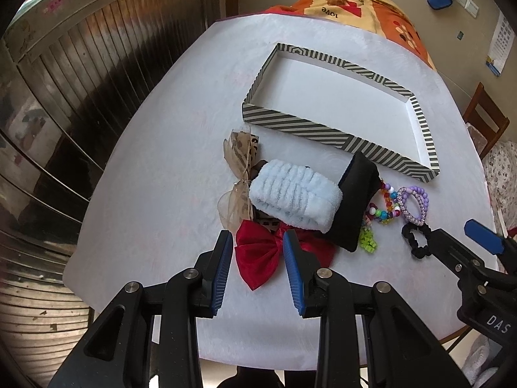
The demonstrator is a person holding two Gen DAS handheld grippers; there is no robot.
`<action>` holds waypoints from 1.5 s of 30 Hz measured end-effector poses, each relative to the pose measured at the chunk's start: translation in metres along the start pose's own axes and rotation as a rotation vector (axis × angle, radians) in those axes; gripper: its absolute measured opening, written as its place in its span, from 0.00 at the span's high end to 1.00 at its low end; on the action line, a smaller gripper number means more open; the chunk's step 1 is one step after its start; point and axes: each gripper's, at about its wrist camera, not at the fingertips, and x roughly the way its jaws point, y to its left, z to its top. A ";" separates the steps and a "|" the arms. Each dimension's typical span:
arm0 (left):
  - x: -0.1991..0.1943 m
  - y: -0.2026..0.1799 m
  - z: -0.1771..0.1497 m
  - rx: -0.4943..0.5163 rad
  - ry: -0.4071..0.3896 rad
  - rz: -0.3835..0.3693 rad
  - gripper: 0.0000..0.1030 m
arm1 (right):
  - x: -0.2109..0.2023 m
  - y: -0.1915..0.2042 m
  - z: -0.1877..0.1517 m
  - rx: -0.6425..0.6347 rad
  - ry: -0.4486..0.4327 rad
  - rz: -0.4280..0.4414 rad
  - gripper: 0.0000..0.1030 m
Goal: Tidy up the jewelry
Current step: 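Reach the right tool to the black velvet pouch and grasp it, then carry the black pouch to the tray with right tool while left grasps white scrunchie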
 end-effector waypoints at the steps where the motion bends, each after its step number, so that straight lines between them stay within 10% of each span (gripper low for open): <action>1: 0.001 0.002 0.000 -0.007 0.004 -0.003 0.77 | 0.002 -0.001 0.000 0.006 0.007 0.009 0.12; 23: 0.021 0.048 0.026 -0.255 0.094 -0.144 0.76 | 0.090 0.009 0.039 0.090 0.126 0.216 0.20; 32: 0.046 0.037 0.047 -0.302 0.134 -0.182 0.76 | 0.110 0.002 0.042 0.062 0.150 0.332 0.80; 45: 0.079 0.015 0.057 -0.272 0.181 -0.144 0.76 | 0.097 -0.007 0.049 -0.008 0.145 0.361 0.84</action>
